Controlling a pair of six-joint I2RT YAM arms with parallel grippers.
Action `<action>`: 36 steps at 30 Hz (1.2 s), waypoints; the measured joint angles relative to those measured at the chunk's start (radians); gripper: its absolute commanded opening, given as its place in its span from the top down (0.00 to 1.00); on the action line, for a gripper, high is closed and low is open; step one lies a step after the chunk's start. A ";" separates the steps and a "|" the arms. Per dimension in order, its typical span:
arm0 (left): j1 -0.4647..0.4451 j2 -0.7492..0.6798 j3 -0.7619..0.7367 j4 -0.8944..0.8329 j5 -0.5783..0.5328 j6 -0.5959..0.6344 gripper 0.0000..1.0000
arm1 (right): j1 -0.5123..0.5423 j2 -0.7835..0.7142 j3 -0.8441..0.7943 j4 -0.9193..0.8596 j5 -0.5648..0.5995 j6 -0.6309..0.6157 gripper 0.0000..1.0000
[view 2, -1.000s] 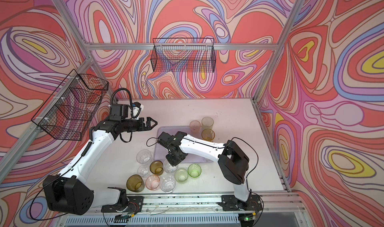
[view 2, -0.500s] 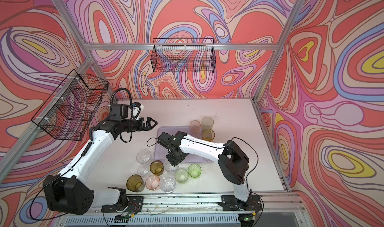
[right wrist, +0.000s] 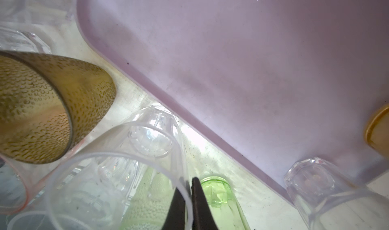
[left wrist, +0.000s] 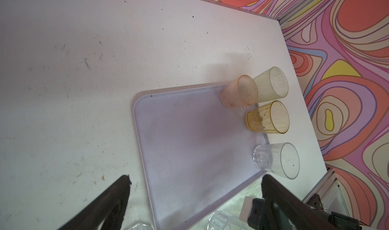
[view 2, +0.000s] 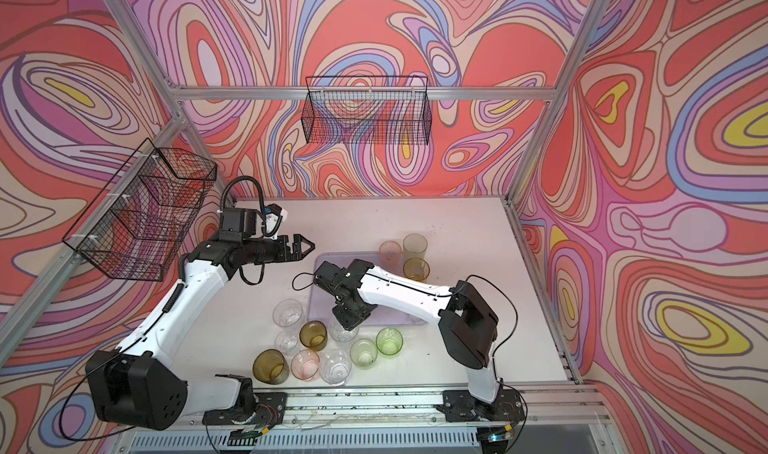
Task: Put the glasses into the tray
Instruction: 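Close the right gripper on the clear cup and lift it, then carry the clear cup with the right gripper to beside the pink cup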
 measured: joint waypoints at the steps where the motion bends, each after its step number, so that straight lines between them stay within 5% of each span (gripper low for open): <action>1: 0.000 0.000 0.000 0.000 0.000 0.000 0.00 | 0.000 0.000 0.007 -0.002 0.006 0.002 1.00; 21: 0.000 0.000 0.000 0.000 0.000 0.000 0.00 | -0.042 -0.001 0.080 -0.074 0.079 0.033 1.00; 36: 0.000 0.000 0.000 0.000 0.000 0.000 0.00 | -0.217 -0.008 0.084 -0.108 0.079 0.063 1.00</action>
